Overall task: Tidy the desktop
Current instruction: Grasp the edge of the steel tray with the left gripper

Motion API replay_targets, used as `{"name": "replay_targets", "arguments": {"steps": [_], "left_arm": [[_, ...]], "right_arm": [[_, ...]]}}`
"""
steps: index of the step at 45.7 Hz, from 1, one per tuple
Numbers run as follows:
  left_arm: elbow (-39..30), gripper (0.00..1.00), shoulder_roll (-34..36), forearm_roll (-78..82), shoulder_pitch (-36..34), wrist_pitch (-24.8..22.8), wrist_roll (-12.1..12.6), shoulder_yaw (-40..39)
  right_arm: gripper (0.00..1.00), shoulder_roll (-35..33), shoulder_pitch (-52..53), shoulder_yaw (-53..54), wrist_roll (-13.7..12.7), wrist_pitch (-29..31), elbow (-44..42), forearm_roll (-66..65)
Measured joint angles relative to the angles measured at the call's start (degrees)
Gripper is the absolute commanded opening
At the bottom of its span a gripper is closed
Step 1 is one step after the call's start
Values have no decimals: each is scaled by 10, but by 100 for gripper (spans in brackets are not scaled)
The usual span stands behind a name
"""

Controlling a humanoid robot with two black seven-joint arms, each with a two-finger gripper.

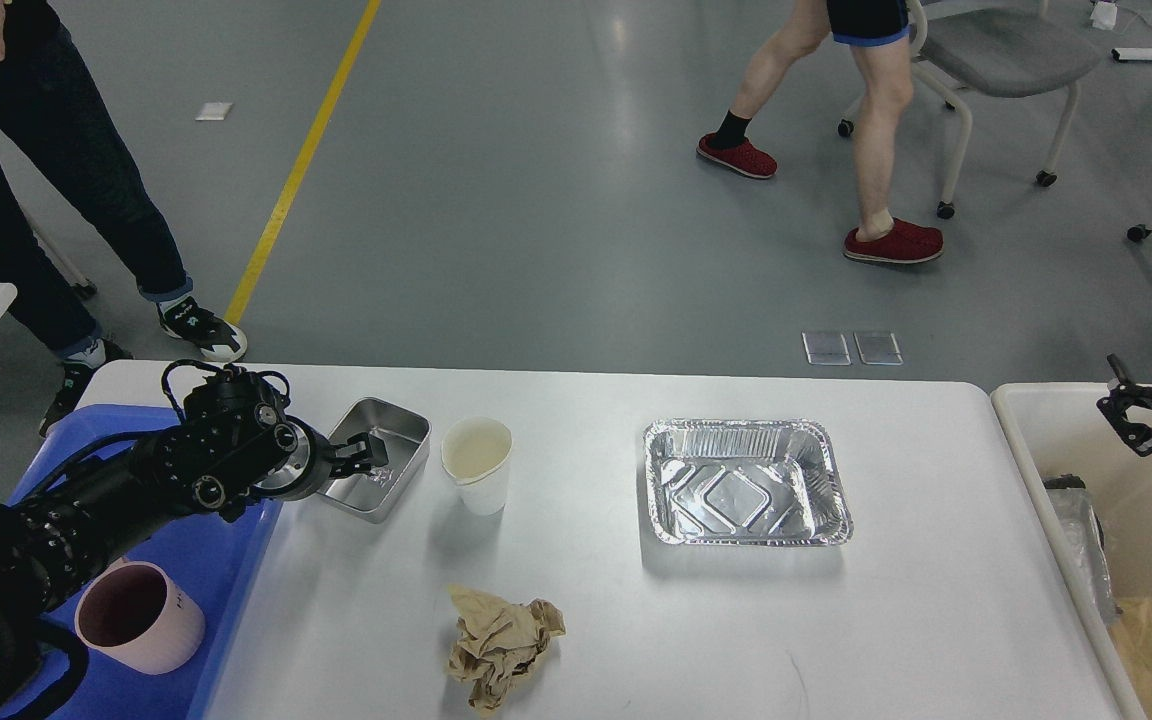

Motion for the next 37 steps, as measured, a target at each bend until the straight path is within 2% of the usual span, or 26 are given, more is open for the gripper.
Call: {"name": "replay_targets", "arguments": {"steps": [14,19,24,33,37], "left_arm": [[9,95,-9,0,4,6,-6,1],[9,80,-10,0,5,5,-6,1],[9,58,-12,2,8,3,-3,1],[9,44,-12,4,8,0,2,20],[8,29,-12,3,8,0,2,34]], "right_arm": [[100,2,0,0,0,0,1,0],[100,2,0,0,0,0,1,0],[100,2,0,0,1,0,1,0],[100,2,-2,0,1,0,1,0],[100,2,-2,0,1,0,1,0]]}}
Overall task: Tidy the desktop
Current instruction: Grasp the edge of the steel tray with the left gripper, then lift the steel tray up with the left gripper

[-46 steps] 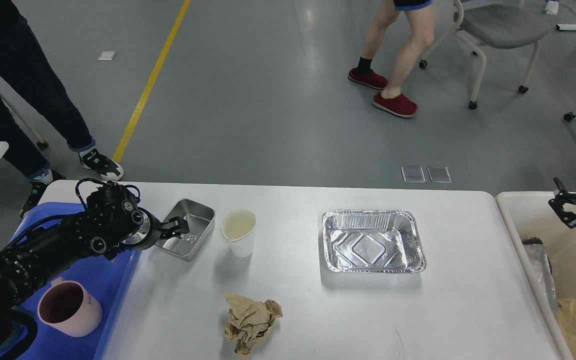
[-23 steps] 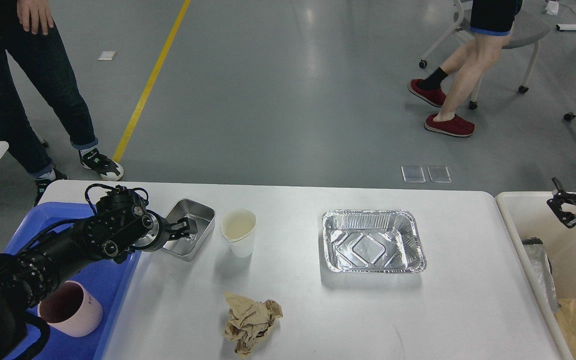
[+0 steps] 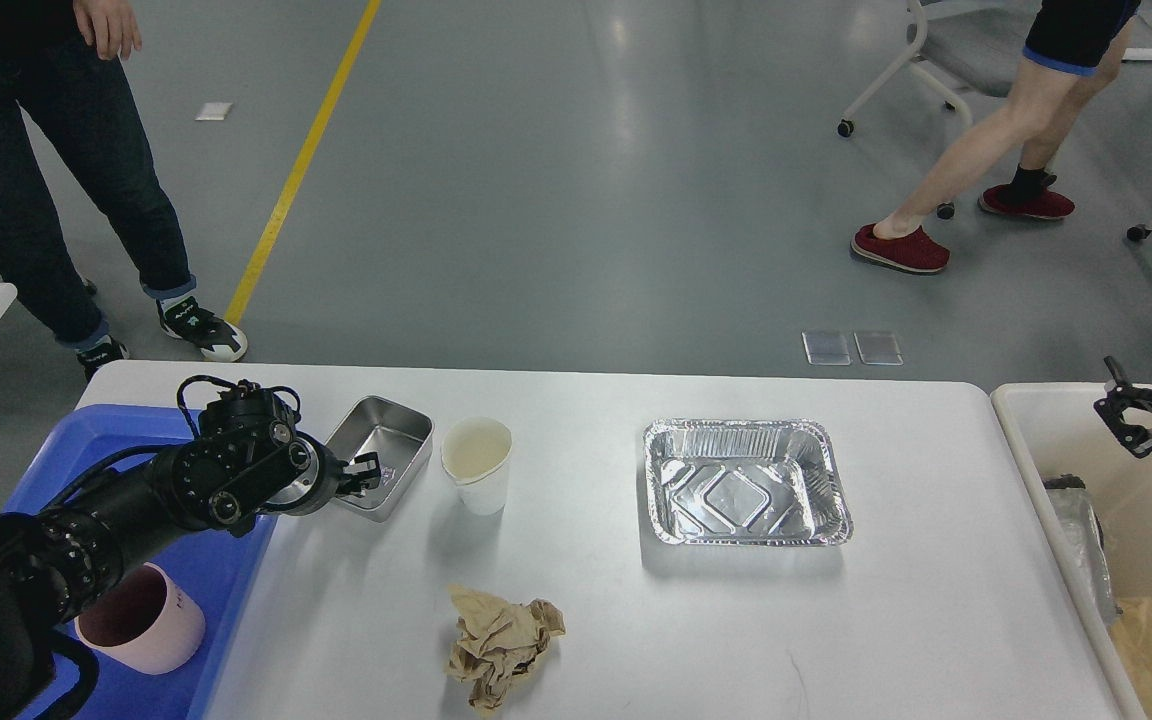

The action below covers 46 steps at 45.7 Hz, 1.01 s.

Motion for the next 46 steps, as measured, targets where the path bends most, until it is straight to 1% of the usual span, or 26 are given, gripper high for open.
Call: {"name": "replay_targets", "arguments": {"steps": [7,8,11,13,16,23,26,38,46], "left_arm": [[0,26,0,-3,0,6,-1,6],[0,24,0,-4,0,7,-1,6],[0,16,0,-4,0,8,-1,6],[0,15,0,-4,0,8,-1,6],[0,9,0,-4,0,7,3,7],[-2,5,0,-4,-1,4,16,6],[-6,2,2,-5,-3,1,18,6],[-10,0,21,-5,-8,-11,20,-1],[-28,0,54,-23,-17,-12,20,-4]], "right_arm": [[100,0,-1,0,0,0,0,0],[100,0,-2,0,0,0,0,0],[100,0,-3,1,0,0,0,0],[100,0,-3,1,0,0,0,0],[100,0,-3,1,0,0,0,0],[100,0,-4,1,0,0,0,0],[100,0,-5,1,0,0,0,0],[100,0,-5,1,0,0,-1,0],[100,0,-6,1,0,-1,-1,0]]}}
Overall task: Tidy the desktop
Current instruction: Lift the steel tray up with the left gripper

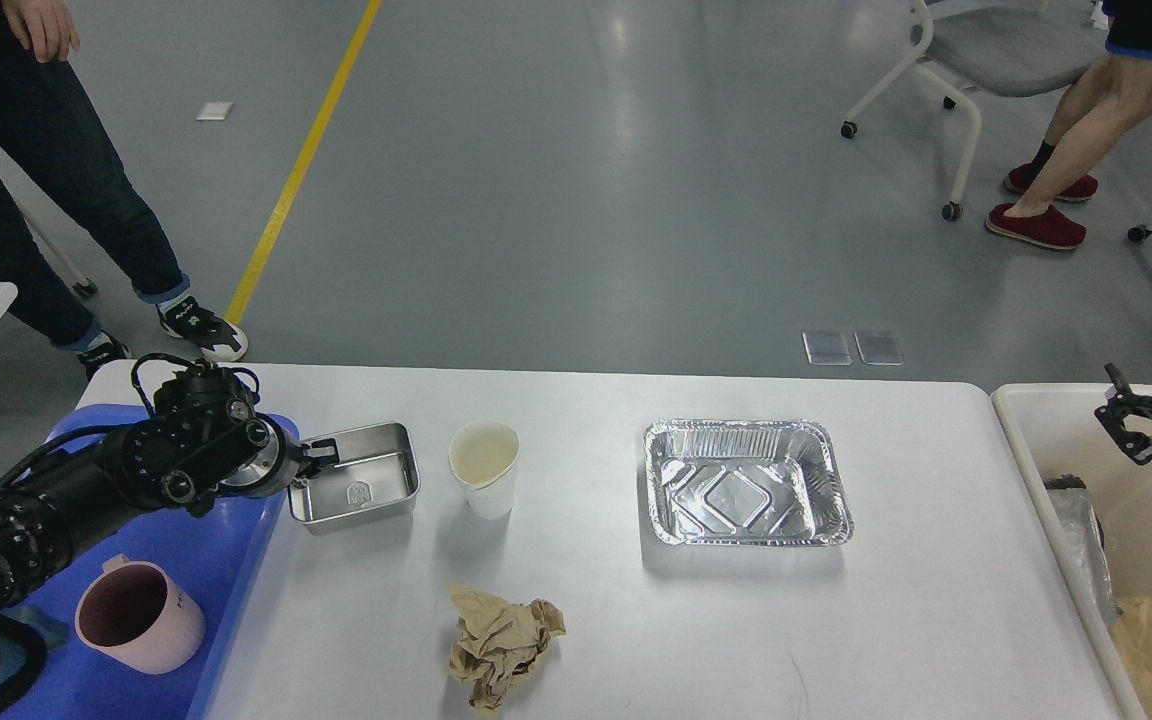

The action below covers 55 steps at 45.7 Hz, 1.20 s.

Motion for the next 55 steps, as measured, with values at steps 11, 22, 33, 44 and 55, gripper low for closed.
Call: {"name": "replay_targets", "arguments": {"steps": [11,22,33,44,55], "left_arm": [[-17,0,44,-60,-31,0,-2,-8],[-18,3,71,-138,-84,-16,-2,-93],[-41,5,139,-186,-104,-59,-10,-242],[-106,6,203,-202,-66,-97,-19,-415],[-123,6,265,-206,-29,-143,-25,-454]], "right_arm": [[100,1,0,0,0,-1,0,0],[100,-5,0,1,0,-1,1,0],[100,-6,0,3,0,-1,1,0],[100,-7,0,3,-1,-1,1,0],[100,-11,0,2,-1,-3,1,-1]]}}
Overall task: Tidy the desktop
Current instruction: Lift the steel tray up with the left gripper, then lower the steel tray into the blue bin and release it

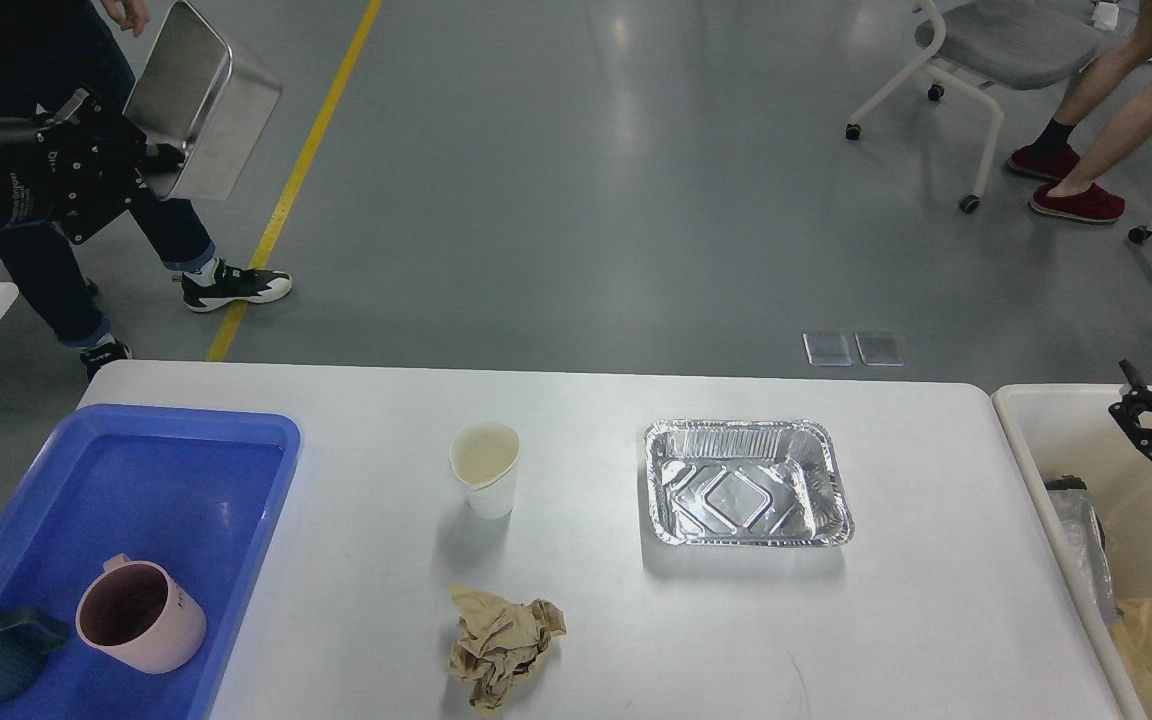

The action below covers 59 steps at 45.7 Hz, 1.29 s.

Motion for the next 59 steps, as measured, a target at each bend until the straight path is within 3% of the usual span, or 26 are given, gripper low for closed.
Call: {"name": "replay_targets", "arguments": {"steps": [16,28,41,59], "left_arm": [[-5,6,123,11,110,-15,4,93],[-1,6,156,29,178,42,4,101],[36,6,119,80,209,132,3,117],[45,6,38,90,203,204,6,172]], "right_arm": [[100,1,0,0,0,-1,0,0],[100,6,5,-3,0,-1,0,0],[100,31,6,-9,0,-1,0,0],[100,36,9,-10,0,-1,1,-2]]}}
